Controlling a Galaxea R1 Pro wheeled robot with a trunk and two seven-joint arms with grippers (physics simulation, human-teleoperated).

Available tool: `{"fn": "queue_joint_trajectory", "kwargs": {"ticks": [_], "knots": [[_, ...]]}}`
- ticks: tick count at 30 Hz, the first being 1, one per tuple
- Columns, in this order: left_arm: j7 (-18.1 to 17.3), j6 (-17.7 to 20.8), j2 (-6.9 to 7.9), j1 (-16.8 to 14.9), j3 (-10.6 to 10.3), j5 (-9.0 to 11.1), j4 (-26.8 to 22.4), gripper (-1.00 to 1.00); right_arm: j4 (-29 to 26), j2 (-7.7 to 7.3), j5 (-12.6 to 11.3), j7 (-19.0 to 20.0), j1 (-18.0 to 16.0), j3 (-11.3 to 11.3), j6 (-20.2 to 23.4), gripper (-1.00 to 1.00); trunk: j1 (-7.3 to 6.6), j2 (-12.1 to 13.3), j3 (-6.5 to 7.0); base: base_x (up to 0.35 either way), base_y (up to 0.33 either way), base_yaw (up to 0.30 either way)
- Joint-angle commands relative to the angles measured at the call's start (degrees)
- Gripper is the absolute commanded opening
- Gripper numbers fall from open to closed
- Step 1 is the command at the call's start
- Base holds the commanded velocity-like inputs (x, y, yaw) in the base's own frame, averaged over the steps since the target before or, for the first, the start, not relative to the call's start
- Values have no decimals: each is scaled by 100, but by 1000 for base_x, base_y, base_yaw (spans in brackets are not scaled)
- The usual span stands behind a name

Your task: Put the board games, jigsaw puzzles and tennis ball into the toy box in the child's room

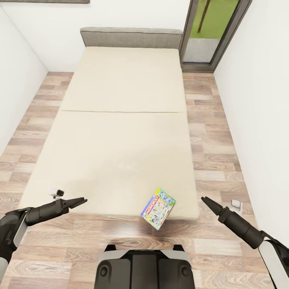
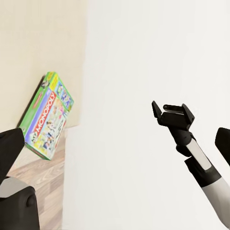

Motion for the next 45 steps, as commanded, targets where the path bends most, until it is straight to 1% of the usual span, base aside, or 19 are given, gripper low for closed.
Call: {"fn": "queue_joint_trajectory", "kwargs": {"ticks": [1,7,17,33,45], "knots": [[-23,60,0,-1,1,-6,-4,100,4,-1,-40,14,-3,-2,45,100,4,-8,4,0,-260,0],[-23,58,-2,-1,-1,-6,-4,100,9,6,-37,48,-3,-1,43,100,4,-8,61,0,-156,0],[-23,57,-3,-1,-2,-6,-4,100,11,15,-36,57,-3,-1,38,100,4,-8,155,-5,-34,0],[-23,57,-3,-1,-2,-6,-4,100,11,32,-21,58,-3,4,36,100,4,-8,307,-146,-172,0],[-23,57,-3,-1,-1,-7,-4,100,11,34,-18,58,-3,11,35,100,4,-8,421,-20,-31,0]]}}
